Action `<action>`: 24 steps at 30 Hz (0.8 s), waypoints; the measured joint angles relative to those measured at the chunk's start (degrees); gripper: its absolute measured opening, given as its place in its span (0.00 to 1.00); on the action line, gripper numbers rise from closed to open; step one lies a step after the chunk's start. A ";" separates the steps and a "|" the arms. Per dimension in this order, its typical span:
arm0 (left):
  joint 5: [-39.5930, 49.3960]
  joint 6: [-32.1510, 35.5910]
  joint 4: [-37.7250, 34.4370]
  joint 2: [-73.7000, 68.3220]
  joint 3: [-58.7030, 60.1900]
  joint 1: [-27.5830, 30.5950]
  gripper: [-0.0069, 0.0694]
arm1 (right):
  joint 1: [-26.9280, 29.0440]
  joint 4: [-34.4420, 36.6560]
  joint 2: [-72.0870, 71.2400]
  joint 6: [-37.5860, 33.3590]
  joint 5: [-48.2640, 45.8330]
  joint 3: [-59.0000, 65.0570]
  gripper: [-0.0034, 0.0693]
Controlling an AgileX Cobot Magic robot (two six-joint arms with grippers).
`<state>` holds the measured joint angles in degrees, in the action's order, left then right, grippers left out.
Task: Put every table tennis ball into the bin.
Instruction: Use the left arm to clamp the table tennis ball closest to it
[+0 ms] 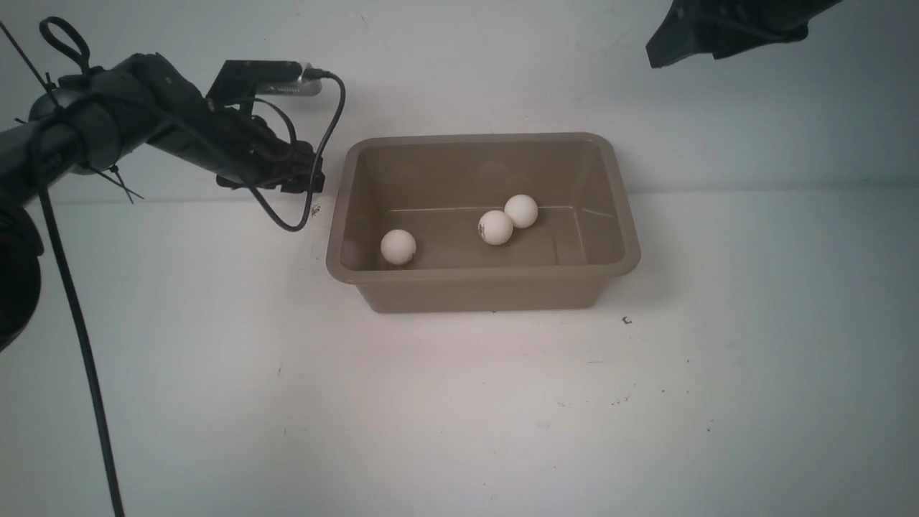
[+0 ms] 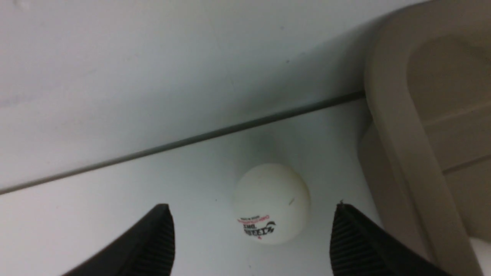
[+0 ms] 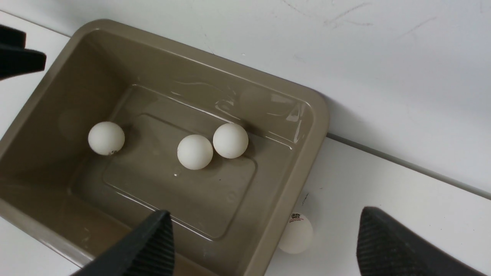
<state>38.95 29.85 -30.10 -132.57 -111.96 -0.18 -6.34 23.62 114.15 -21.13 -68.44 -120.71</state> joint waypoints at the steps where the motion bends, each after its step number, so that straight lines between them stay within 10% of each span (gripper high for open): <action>1: 0.14 -0.06 0.00 -0.11 -0.21 0.00 0.73 | 0.00 0.00 0.00 0.00 0.00 0.00 0.84; 24: 1.77 0.50 -4.69 -5.80 -3.47 0.00 0.74 | 0.00 0.00 0.00 -0.99 0.23 0.00 0.84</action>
<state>40.72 30.35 -34.80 -138.36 -115.42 -0.18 -6.34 23.62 114.15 -22.12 -68.21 -120.71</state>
